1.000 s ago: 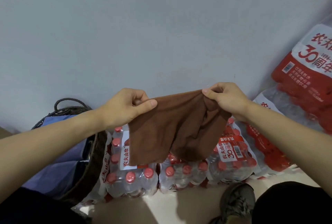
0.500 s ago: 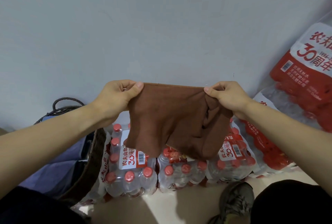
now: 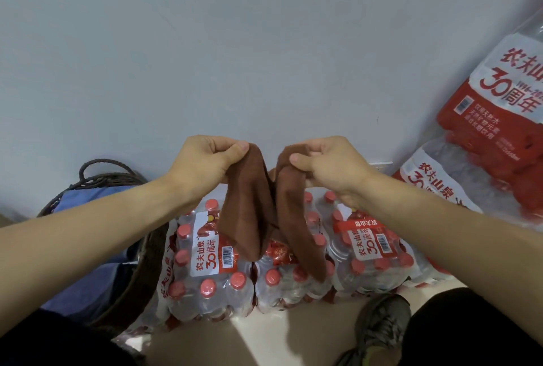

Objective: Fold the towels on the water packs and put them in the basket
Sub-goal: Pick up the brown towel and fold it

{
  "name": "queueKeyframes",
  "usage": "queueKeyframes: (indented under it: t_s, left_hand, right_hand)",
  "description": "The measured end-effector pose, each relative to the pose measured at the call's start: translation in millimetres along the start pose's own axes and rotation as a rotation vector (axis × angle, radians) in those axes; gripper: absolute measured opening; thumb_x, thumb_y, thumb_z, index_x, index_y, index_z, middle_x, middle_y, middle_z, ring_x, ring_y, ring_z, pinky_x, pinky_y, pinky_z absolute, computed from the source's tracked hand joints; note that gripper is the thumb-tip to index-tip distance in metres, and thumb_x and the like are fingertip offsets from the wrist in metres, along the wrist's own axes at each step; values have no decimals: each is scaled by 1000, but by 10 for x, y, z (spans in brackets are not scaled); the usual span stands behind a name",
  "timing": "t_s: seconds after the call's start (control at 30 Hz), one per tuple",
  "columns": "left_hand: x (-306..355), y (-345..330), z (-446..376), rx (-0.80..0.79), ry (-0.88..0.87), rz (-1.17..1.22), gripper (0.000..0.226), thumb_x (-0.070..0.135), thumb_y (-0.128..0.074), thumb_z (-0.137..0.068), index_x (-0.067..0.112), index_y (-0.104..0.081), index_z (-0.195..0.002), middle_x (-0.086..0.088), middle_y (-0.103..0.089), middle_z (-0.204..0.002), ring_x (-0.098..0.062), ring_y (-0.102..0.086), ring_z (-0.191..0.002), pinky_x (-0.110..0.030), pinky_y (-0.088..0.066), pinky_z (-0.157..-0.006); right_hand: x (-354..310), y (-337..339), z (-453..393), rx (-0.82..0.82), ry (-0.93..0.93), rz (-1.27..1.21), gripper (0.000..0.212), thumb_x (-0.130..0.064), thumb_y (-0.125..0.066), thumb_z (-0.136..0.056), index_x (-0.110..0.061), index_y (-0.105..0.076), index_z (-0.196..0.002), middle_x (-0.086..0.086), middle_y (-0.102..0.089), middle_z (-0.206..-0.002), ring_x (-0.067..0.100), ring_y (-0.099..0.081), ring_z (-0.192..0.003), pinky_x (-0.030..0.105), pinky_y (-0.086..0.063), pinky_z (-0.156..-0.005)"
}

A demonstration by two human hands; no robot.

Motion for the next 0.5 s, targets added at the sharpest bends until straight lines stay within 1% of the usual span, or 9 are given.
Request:
queueKeyframes:
  t_s: [0.07,0.13,0.2,0.27,0.3,0.33,0.4,0.47,0.5]
  left_hand:
    - [16,-58,31,-34,0,-4,22,23,-60,-96,8,-76,-101,-8,-77,-91,-26,-73,-88,-39,-60,-82]
    - [23,-92,60,-48,-3,-15,20,23,-61,-95,11,-76,-101,-5,-77,-90,-23,-74,-88,-36,-60,-81]
    - [21,-95,69,-36,-19,-61,17,25,-65,-93,14,-78,-99,-2,-77,-89,-18,-74,-86,-32,-60,-76]
    - [11,-62,69,12,-35,-102,13,27,-71,-89,17,-79,-92,2,-77,-82,-12,-74,-79,-24,-58,-67]
    - [-3,-35,65,41,-29,-113,12,28,-73,-86,17,-79,-88,2,-77,-79,-11,-74,-76,-22,-57,-64]
    - [-20,-8,61,67,-18,-119,12,29,-76,-84,17,-79,-85,2,-76,-76,-10,-73,-73,-22,-57,-63]
    - [-37,27,56,95,5,-117,15,30,-78,-81,15,-79,-82,1,-76,-73,-11,-73,-69,-22,-56,-61]
    - [-27,19,65,81,27,-72,17,31,-77,-81,14,-79,-83,-2,-76,-75,-15,-74,-71,-22,-57,-60]
    - [-19,-7,73,56,37,-43,18,30,-76,-83,13,-79,-85,-4,-77,-78,-18,-74,-75,-25,-59,-64]
  right_hand:
    - [10,-100,25,-27,-27,-65,17,-4,-58,-97,1,-70,-107,17,-74,-102,23,-74,-88,32,-61,-78]
    - [8,-198,42,-72,-8,-111,18,-8,-59,-97,-2,-72,-108,14,-75,-102,22,-73,-90,31,-61,-77]
    - [6,-246,41,-91,56,-49,17,-12,-65,-94,-9,-75,-106,7,-77,-97,16,-73,-89,28,-60,-76]
    - [5,-224,30,-52,98,44,14,-16,-71,-90,-13,-78,-101,0,-77,-93,12,-73,-88,27,-57,-79]
    - [4,-201,25,-25,106,71,11,-18,-73,-88,-15,-78,-98,-1,-77,-89,11,-73,-86,26,-57,-77]
    - [2,-181,23,-5,109,79,8,-18,-75,-87,-17,-79,-93,-1,-77,-84,10,-73,-81,25,-57,-70]
    - [-13,-174,38,9,105,47,3,-19,-78,-84,-17,-77,-84,6,-76,-78,15,-73,-71,23,-54,-59]
    - [-29,-204,55,-2,108,18,8,-19,-80,-82,-14,-74,-85,9,-76,-76,19,-73,-68,23,-55,-56]
    - [-37,-232,66,-14,110,10,10,-18,-80,-81,-13,-73,-87,9,-76,-76,19,-73,-66,22,-54,-54]
Point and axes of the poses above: each hand's wrist, its own z-axis away from the middle knuckle, its own y-axis out of the back of the hand, x = y × z, the point moved 6 cm from there along -z, towards the middle knuckle
